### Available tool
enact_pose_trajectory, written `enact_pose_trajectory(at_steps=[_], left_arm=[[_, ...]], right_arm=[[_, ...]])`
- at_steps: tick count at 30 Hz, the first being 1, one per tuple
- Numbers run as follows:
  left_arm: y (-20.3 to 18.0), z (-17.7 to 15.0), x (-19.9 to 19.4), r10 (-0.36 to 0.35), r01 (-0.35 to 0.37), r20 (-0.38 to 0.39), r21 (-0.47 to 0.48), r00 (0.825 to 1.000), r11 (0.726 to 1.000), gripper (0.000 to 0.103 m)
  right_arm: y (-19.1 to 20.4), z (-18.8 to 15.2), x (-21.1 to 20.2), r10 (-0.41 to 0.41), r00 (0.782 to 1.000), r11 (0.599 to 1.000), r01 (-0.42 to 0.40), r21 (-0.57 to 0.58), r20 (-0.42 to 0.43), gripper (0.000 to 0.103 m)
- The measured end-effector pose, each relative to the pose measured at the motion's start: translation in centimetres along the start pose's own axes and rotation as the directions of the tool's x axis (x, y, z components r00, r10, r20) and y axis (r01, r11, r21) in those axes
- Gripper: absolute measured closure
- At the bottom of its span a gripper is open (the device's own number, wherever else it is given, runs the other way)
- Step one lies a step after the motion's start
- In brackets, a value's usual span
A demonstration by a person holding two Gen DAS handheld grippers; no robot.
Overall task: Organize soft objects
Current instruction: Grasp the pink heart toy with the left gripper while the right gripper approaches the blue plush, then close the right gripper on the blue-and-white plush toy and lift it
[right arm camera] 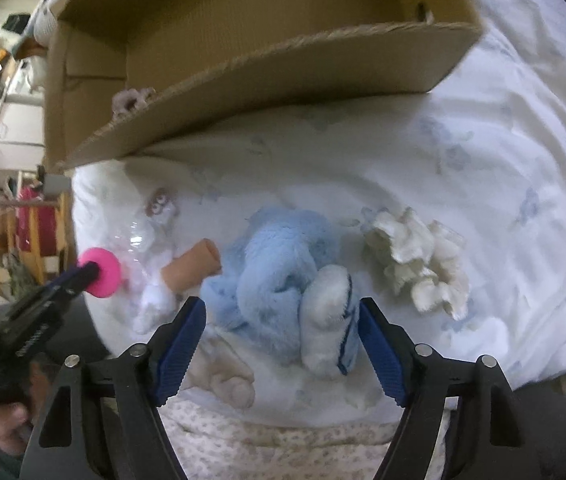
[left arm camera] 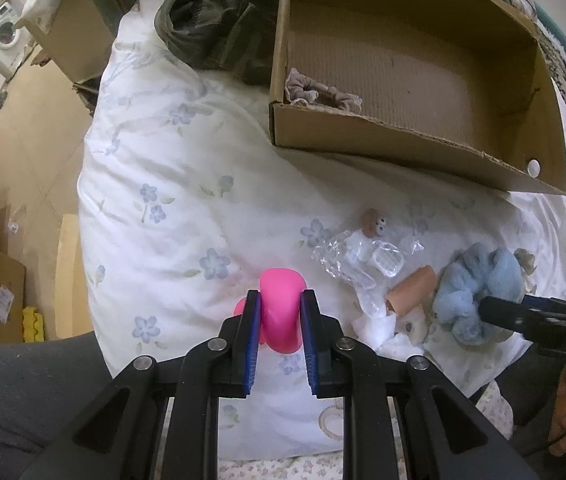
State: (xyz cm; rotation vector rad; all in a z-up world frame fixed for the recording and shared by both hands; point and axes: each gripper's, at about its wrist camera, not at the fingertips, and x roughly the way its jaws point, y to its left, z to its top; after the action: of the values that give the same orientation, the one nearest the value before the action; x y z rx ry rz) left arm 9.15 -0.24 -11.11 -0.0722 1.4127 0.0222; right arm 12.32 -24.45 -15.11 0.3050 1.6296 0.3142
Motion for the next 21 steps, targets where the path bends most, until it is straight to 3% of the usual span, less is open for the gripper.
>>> enact_pose_trajectory(at_steps=[1, 2, 3, 6, 9, 14, 18, 21], left_arm=[[0.0, 0.1, 0.0, 0.001, -0.001, 0.004, 0.001, 1.0, 1.0, 0.085], [0.1, 0.1, -0.1, 0.003, -0.003, 0.007, 0.0, 1.0, 1.0, 0.085], [0.2, 0.1, -0.1, 0.004, -0.004, 0.012, -0.002, 1.0, 1.0, 0.085], [0.3, 0.1, -0.1, 0.003, -0.003, 0.012, -0.011, 1.0, 1.0, 0.085], [0.3, -0.1, -0.3, 0.0, 0.001, 0.014, -0.018, 1.0, 1.0, 0.085], [0.9, -0.4, -1.9, 0.003, 0.0, 0.068, -0.038, 0.998, 0.999, 0.085], [1.2, -0.5, -2.8, 0.012, -0.007, 0.101, -0.048, 0.995, 0.999, 0.085], [1.1, -0.5, -3.1, 0.016, -0.01, 0.112, -0.052, 0.994, 0.999, 0.085]], right_arm=[[0.1, 0.1, 0.4, -0.015, 1.0, 1.0, 0.015, -0.005, -0.004, 0.034], [0.2, 0.2, 0.7, -0.033, 0.999, 0.999, 0.033, -0.013, -0.008, 0.048], [0.2, 0.2, 1.0, -0.049, 0.999, 0.999, 0.048, -0.019, -0.015, 0.055], [0.6, 0.3, 1.4, -0.069, 0.997, 0.997, 0.069, -0.036, -0.016, 0.065], [0.8, 0.3, 1.3, -0.054, 0.999, 0.998, 0.053, -0.044, -0.004, 0.071], [1.3, -0.5, -1.2, 0.025, 0.997, 0.998, -0.021, -0.055, 0.072, 0.073], [1.9, -1.5, -4.3, 0.114, 0.978, 0.992, -0.103, -0.073, 0.172, 0.073], [1.9, -1.6, -5.4, 0.134, 0.967, 0.99, -0.119, -0.082, 0.215, 0.073]])
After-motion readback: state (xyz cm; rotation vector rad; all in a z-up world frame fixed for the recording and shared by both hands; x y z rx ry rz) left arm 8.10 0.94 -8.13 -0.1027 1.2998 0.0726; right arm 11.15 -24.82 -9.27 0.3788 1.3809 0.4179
